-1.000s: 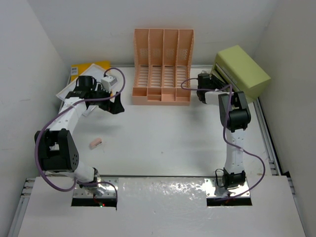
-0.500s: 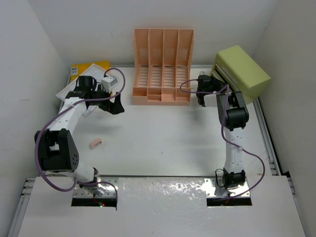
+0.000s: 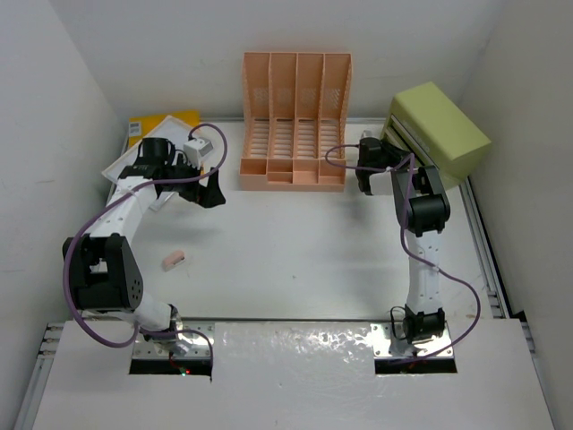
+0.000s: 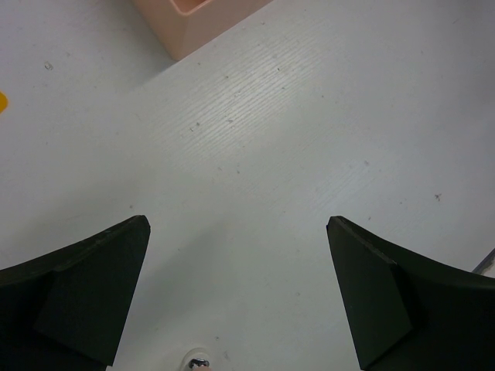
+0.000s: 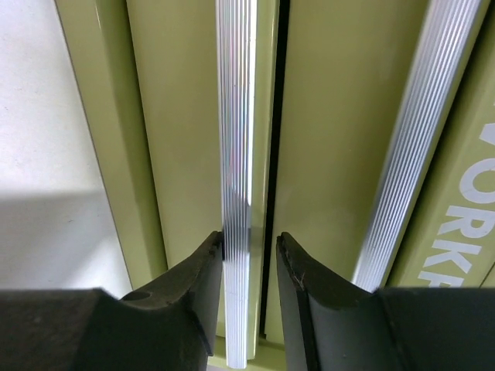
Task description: Organize the desk
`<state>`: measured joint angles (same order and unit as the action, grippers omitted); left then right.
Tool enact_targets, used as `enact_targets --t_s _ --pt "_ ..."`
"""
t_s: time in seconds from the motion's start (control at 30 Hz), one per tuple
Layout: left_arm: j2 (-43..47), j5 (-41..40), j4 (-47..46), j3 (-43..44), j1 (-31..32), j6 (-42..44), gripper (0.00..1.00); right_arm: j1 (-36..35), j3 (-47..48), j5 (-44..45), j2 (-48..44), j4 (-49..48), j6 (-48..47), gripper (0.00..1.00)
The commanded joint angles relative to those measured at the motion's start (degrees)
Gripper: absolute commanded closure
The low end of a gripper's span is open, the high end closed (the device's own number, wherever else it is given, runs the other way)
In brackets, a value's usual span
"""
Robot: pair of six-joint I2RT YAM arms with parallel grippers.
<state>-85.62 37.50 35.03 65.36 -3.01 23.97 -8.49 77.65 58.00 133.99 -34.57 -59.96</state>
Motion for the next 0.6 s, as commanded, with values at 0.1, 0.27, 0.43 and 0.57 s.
enact_targets --t_s 0.1,0.27,0.43,0.57 --pt "0.37 0.56 -0.75 2.40 -0.42 0.82 0.00 1.28 0.14 1.07 1.53 -0.33 -1.91 0.71" --pt "0.28 0.47 -0.84 2.66 -0.42 0.91 0.00 1.20 0.31 1.33 1.18 0.29 -1.39 0.91" --pt "0.28 0.39 -0.84 2.66 -0.42 0.82 0.00 0.14 -1.27 0.98 -0.05 0.03 0.02 1.00" --pt "0.28 0.47 -0.49 2.93 -0.51 0.91 0.00 0.14 -1.27 0.98 -0.40 0.03 0.55 1.00"
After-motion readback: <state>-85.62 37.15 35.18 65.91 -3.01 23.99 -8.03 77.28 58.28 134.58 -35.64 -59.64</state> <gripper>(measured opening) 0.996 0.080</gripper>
